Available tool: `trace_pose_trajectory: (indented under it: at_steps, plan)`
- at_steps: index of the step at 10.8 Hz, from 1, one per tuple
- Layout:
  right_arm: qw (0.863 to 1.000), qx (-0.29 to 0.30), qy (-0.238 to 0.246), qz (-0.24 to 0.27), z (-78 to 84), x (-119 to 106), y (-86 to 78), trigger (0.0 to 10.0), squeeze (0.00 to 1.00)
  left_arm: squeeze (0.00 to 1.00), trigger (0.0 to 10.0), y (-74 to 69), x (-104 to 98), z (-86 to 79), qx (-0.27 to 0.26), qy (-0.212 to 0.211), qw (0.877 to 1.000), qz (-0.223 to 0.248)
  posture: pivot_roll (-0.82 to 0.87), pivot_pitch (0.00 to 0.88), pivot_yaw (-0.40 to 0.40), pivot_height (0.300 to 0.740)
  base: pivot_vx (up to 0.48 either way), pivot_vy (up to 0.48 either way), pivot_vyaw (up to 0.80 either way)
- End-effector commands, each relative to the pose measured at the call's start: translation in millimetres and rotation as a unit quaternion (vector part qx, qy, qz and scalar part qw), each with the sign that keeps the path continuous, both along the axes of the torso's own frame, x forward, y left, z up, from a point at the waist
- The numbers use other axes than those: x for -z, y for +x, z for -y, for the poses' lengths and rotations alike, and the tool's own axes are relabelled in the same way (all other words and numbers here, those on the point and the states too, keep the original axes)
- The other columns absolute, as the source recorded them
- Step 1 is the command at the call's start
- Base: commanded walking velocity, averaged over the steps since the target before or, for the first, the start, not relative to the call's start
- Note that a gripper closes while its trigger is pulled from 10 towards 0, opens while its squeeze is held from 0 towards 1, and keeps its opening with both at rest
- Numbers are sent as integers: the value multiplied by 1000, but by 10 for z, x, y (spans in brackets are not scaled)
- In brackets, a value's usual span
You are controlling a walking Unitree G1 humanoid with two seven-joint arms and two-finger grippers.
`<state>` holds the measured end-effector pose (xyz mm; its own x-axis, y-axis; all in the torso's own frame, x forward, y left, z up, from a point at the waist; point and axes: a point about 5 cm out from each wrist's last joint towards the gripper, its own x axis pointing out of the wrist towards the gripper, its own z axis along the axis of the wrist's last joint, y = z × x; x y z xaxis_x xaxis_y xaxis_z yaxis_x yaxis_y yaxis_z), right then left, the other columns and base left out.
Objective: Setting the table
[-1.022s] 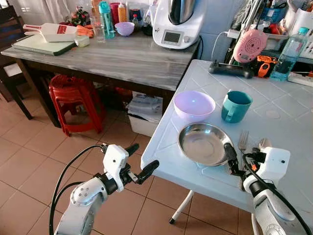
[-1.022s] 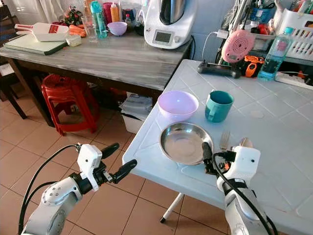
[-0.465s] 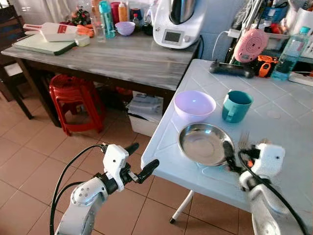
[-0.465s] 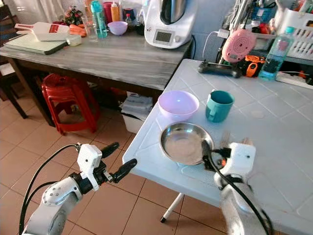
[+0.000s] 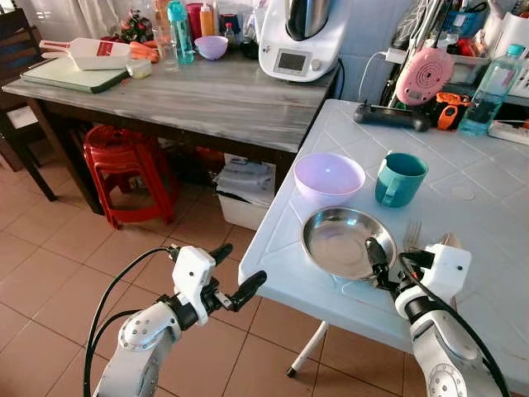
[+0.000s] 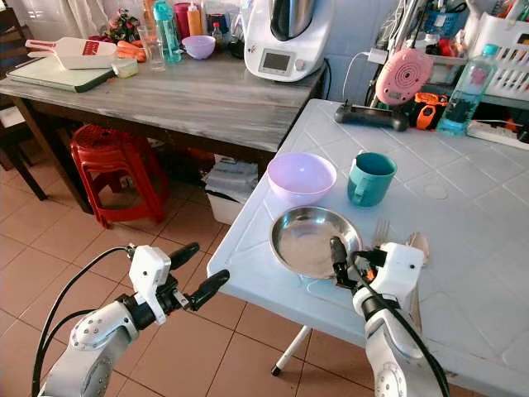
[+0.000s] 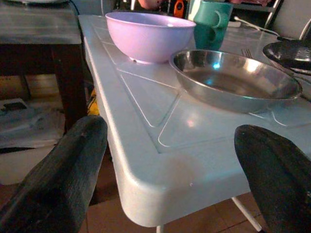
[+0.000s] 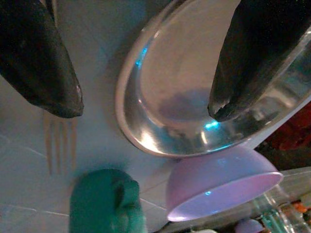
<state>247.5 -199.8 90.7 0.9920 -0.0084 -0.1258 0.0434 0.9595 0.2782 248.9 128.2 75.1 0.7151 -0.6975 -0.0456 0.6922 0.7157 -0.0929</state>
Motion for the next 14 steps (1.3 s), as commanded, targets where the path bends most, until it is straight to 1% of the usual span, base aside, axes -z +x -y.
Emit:
trace_pose_trajectory:
  at_steps: [1, 3, 4, 6, 7, 8, 9, 11, 13, 14]
  plan:
    - [1000, 5, 13, -7, 31, 40, -16, 10000, 0, 0, 10000, 0, 6, -37, -3, 4, 1000, 1, -19, 21, 23, 740, 0, 0, 0]
    - [1000, -10, 22, -13, -18, 69, 8, 10000, 0, 0, 10000, -9, 9, -30, 4, 5, 1000, 0, -21, 24, 27, 740, 0, 0, 0]
    - [999, -16, 34, -15, -64, 85, 25, 10000, 0, 0, 10000, -15, -4, -26, 6, 2, 1000, 3, -19, 28, 27, 740, 0, 0, 0]
    - [998, -32, 45, -22, -154, 124, 68, 10000, 0, 0, 10000, -20, -86, 2, 10, -14, 1000, 24, -15, 33, 25, 740, 0, 0, 0]
    - [998, -40, 48, -25, -184, 132, 84, 10000, 0, 0, 10000, -24, -129, 11, 8, -28, 999, 31, -17, 37, 28, 740, 0, 0, 0]
    - [998, -43, 49, -26, -197, 134, 99, 10000, 0, 0, 10000, -16, -164, 12, 7, -34, 999, 40, -17, 39, 23, 740, 0, 0, 0]
    - [997, -47, 55, -27, -201, 133, 108, 10000, 0, 0, 10000, -1, -209, 20, 19, -32, 998, 46, -17, 42, 17, 740, 0, 0, 0]
    - [996, -55, 65, -36, -204, 165, 102, 0, 0, 0, 10000, 4, -291, 65, 65, -34, 996, 48, -20, 47, 7, 740, 0, 0, 0]
    - [995, -60, 69, -47, -202, 186, 78, 0, 0, 0, 10000, -51, -296, 106, 115, -24, 992, 47, -32, 49, 6, 740, 0, 0, 0]
    - [993, -61, 80, -54, -201, 198, 63, 0, 0, 0, 10000, -79, -285, 110, 130, -21, 990, 43, -34, 50, 6, 740, 0, 0, 0]
